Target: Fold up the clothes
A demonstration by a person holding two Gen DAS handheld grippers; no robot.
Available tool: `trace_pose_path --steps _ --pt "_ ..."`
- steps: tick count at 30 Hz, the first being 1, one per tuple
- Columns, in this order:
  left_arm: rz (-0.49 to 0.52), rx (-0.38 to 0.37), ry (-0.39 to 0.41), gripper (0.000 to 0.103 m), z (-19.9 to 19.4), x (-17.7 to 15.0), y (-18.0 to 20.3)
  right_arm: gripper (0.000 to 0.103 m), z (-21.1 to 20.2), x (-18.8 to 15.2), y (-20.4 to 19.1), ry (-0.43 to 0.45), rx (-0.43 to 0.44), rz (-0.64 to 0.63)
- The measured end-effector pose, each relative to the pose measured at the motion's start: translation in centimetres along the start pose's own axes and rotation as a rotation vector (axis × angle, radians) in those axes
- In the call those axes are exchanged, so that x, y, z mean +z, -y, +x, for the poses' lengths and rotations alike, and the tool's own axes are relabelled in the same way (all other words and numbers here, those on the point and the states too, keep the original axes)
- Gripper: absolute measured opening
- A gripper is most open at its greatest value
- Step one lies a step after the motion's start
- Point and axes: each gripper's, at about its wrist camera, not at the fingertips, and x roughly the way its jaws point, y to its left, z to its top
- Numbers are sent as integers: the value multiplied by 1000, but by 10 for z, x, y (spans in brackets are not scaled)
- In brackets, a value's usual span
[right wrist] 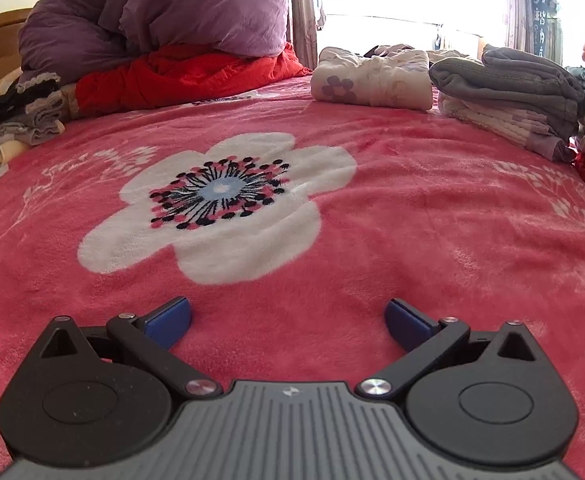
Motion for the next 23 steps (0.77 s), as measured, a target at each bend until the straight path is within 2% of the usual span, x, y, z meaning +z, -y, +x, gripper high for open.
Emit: trace_pose_path --steps 1,3,6,9,11,13,16,20,23 --pt "38 5 14 99 -1 3 13 103 -2 1 2 -1 8 12" --pt "120 -40 29 99 -6 6 46 103 -8 5 4 -2 12 30" --pt "207 -195 35 100 -18 9 103 103 -27 10 7 27 5 107" --pt "237 -406 28 103 -30 9 167 103 -51 16 6 23 27 196" --pt "286 -465 58 103 -42 4 207 103 -71 21 4 31 54 237" --pt "332 -459 86 103 -53 0 240 103 -91 27 0 47 78 233" --pt "367 -466 95 103 -66 -3 269 103 -116 39 -5 74 36 180" --pt "405 -511 77 103 -73 -4 292 103 -143 48 -2 115 4 176" --pt "440 -533 77 103 -81 -11 300 103 -152 49 0 108 -16 191"
